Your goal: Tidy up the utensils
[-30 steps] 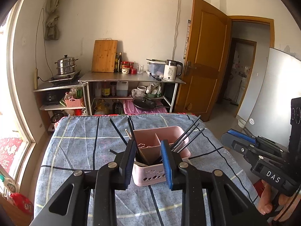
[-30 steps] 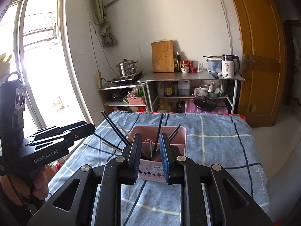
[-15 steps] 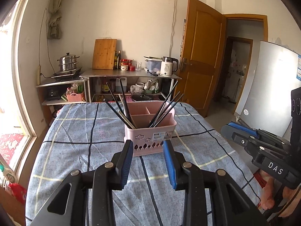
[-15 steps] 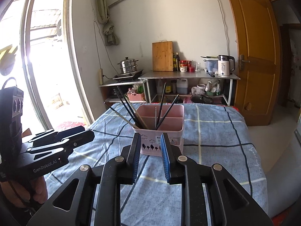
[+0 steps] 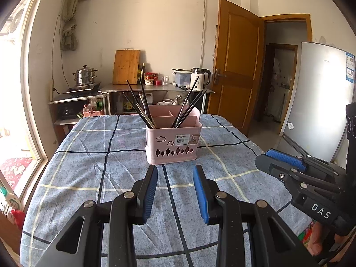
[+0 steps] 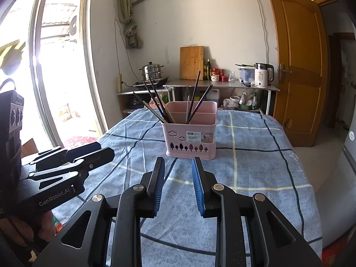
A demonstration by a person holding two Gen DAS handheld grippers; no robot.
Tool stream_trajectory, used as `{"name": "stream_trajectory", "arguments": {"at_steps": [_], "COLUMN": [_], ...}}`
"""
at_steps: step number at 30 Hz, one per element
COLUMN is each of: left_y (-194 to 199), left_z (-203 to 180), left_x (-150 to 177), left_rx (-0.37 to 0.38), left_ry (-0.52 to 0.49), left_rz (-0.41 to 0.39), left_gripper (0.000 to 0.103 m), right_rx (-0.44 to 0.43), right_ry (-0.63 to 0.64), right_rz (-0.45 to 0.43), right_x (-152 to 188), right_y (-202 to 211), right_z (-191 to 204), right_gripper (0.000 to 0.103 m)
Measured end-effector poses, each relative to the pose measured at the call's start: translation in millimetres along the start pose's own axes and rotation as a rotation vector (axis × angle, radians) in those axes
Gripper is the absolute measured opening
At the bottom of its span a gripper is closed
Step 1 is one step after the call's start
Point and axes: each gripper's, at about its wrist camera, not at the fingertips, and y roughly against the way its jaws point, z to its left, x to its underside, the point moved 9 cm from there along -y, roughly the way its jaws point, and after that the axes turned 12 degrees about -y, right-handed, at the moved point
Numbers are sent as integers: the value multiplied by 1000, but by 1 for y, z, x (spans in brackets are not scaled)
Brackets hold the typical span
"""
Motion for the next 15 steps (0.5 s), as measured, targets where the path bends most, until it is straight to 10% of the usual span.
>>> {"name": "stream_trajectory", "arguments": {"at_steps": [15], "left_y": [4], "left_z": [-3], "left_x": [36], "left_rx": [-17], "left_ry": [25], "left_rz": [16], "left_gripper": [33], "right_rx": [41], "right_ry": [-17], "right_rz": [-23], "right_x": [36], "right_y": [8], "right_z": [-14], "right_gripper": [42]}}
